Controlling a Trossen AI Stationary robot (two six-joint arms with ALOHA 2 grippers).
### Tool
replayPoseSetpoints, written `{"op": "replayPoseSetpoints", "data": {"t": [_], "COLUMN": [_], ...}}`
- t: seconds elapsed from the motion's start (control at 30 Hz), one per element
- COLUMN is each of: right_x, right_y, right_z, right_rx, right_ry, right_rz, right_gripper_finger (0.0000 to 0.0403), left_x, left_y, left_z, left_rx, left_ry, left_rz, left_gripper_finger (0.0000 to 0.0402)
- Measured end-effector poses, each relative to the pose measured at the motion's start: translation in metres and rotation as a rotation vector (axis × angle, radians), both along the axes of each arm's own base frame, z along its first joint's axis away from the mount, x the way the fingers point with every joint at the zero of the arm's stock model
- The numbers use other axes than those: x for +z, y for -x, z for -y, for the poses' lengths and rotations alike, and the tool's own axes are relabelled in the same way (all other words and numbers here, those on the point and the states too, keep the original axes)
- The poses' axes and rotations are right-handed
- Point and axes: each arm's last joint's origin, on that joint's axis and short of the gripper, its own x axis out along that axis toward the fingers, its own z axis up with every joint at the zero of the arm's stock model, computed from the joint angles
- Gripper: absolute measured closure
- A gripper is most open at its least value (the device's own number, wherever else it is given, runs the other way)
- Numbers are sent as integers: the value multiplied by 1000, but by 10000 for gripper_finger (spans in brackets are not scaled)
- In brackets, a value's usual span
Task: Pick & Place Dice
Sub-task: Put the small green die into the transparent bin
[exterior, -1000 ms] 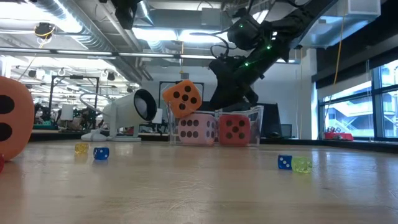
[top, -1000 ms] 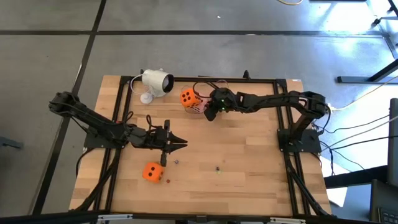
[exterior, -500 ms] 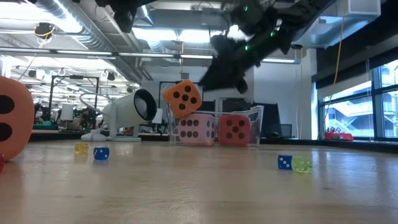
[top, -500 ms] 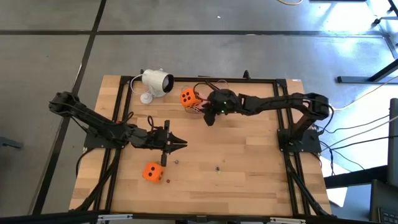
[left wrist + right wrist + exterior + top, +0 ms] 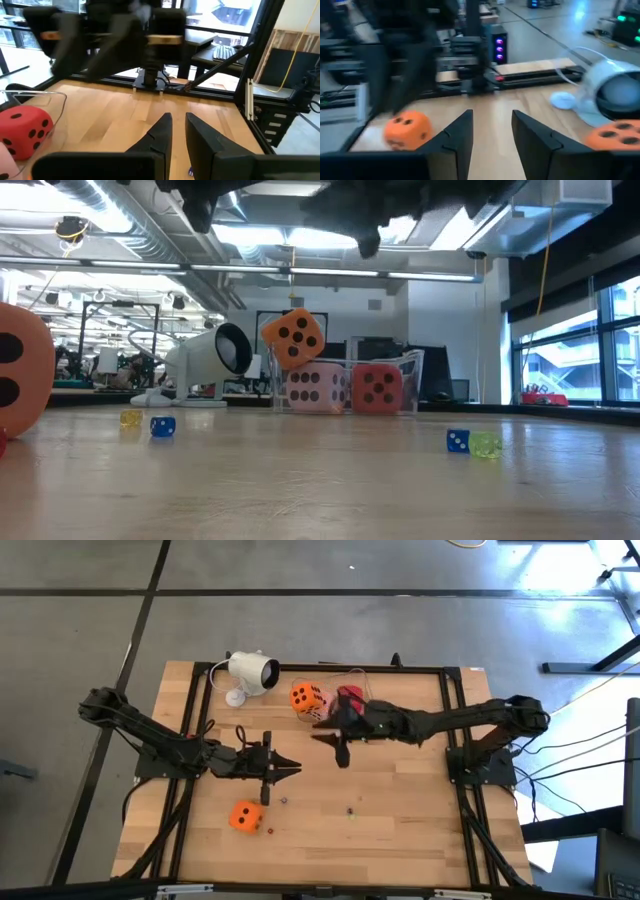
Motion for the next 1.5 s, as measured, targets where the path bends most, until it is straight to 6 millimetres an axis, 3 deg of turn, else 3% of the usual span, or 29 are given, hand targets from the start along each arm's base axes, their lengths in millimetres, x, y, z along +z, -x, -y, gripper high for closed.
{"op": "replayPoseSetpoints", "data": {"t": [0.1, 0.37, 0.6, 0.73, 0.87, 1.0, 1.27, 1.5], "right_x": [10, 38, 55, 54, 46, 33, -1, -17], "right_y": [4, 26, 45, 50, 56, 73, 110, 121], "right_z": [-17, -58, -84, -98, -106, -100, -84, -83], "right_rx": [50, 192, 284, 332, 362, 357, 388, 454], "right_ry": [7, 68, 85, 93, 89, 54, -18, -85], "right_rz": [45, 151, 212, 210, 242, 327, 339, 284], "right_gripper_finger": [266, 266, 266, 272, 286, 303, 317, 300], "left_x": [0, 18, 20, 1, -29, -48, -55, -55], "left_y": [0, 17, 32, 49, 72, 90, 102, 102], "left_z": [1, 2, -7, -17, -31, -41, -45, -47], "left_rx": [-22, -322, -229, -212, -168, -140, -106, -65], "left_ry": [-28, -124, -161, -129, -83, -18, -58, 15], "left_rz": [-2, 66, 41, 148, 230, 300, 334, 336], "left_gripper_finger": [356, 368, 380, 384, 387, 392, 400, 393]}}
